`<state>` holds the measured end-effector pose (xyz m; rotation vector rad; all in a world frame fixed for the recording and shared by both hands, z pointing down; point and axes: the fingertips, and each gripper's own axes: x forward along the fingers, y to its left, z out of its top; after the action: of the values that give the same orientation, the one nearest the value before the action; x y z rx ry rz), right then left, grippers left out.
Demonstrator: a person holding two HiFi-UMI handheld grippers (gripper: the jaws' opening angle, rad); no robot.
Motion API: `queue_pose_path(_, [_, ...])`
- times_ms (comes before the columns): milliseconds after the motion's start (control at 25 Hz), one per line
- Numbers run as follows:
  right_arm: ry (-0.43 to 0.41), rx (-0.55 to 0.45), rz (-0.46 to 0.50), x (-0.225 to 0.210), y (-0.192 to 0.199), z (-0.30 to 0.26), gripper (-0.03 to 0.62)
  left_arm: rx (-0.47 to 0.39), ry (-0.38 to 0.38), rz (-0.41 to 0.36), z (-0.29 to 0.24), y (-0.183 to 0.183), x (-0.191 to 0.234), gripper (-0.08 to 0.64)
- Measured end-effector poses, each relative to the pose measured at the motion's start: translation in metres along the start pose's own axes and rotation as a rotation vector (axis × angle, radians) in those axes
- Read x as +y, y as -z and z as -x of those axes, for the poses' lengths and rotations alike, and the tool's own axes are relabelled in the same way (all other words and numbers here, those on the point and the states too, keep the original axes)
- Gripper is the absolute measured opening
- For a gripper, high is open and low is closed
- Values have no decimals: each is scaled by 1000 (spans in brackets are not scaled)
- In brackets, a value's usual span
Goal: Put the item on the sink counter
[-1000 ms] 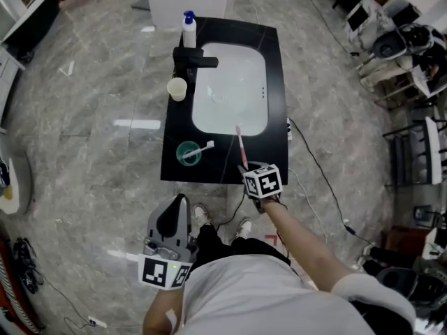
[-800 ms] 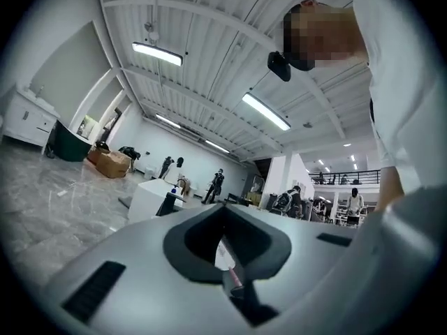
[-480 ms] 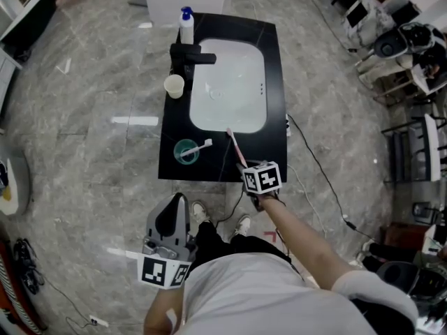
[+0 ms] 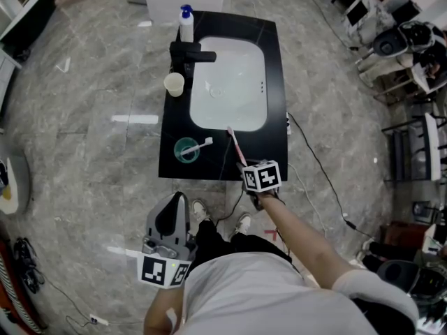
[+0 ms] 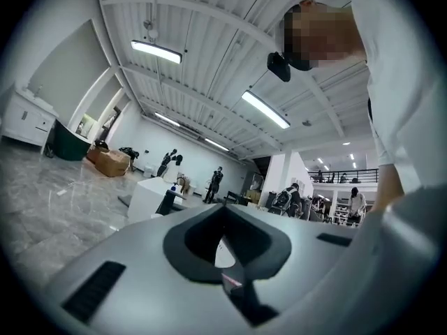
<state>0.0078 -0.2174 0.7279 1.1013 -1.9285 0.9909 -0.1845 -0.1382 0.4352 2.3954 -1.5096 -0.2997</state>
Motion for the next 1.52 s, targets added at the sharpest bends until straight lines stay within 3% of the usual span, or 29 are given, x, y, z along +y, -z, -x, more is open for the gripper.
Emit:
queue_pose_path(360, [-15, 20, -59, 1, 1, -2, 64, -3, -13, 18, 4, 1, 5, 3])
queue_pose_path(760, [-25, 46, -21, 3, 3, -3, 69, -5, -6, 16, 5, 1, 2, 3])
queue_pose_path(920, [-49, 59, -32, 8, 3, -2, 129, -6, -2, 12, 6, 0, 1, 3])
queue_pose_path(1520, [-52, 9, -17, 5, -6, 8, 129, -19, 4, -20, 17, -6, -18, 3])
